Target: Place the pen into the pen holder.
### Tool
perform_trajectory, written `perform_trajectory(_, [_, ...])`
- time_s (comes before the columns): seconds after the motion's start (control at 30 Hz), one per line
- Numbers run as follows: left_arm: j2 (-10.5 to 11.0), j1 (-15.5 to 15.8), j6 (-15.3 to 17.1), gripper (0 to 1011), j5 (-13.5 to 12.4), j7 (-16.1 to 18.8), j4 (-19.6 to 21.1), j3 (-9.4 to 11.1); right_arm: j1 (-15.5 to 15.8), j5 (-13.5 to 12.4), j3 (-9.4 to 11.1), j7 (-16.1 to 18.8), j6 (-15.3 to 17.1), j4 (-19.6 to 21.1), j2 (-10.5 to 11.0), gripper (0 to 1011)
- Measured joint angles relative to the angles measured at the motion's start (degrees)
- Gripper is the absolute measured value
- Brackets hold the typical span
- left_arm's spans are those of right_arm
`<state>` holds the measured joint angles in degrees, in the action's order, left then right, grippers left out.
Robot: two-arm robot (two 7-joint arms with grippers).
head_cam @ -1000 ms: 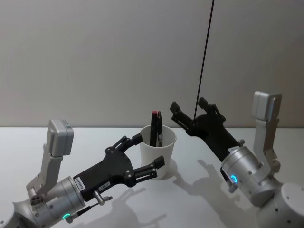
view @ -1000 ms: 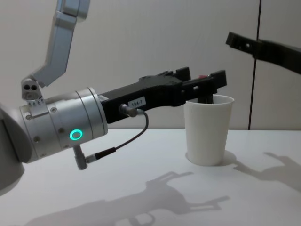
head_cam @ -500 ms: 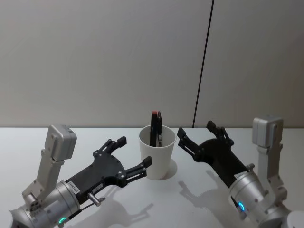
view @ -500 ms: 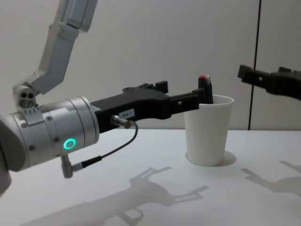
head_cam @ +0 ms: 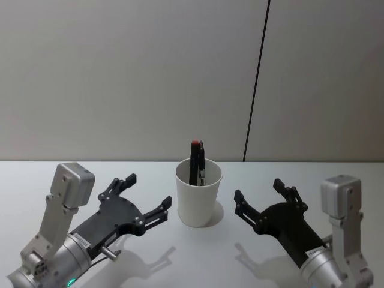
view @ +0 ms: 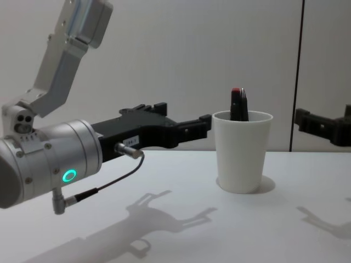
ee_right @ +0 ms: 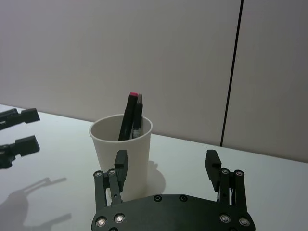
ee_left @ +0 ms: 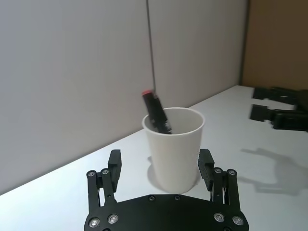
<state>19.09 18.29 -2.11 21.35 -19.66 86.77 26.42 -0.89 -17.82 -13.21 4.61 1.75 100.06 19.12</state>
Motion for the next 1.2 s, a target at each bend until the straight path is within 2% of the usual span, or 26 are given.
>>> perform_trajectory(0.23, [0.76, -1.28, 0.78, 1001, -2.66, 5.15, 1.73, -0.1, 1.57, 1.24, 0.28, -0.74, 0.21, 1.05, 0.21, 1001])
perform_trajectory(0.8, [2.6, -4.35, 2.68, 1001, -9.02, 17.44, 5.89, -0.35, 1.73, 1.36, 0.29, -0.8, 0.22, 1.18, 0.21, 1001])
perform_trajectory(0.97, [2.8, -4.68, 2.9, 1002, -9.74, 18.81, 6.35, -0.38, 1.74, 1.36, 0.27, -0.8, 0.21, 1.18, 0.21, 1001])
perform_trajectory(1.2, [2.83, -4.73, 2.94, 1002, -9.85, 19.01, 6.41, -0.4, 1.73, 1.36, 0.27, -0.79, 0.2, 1.18, 0.22, 1001])
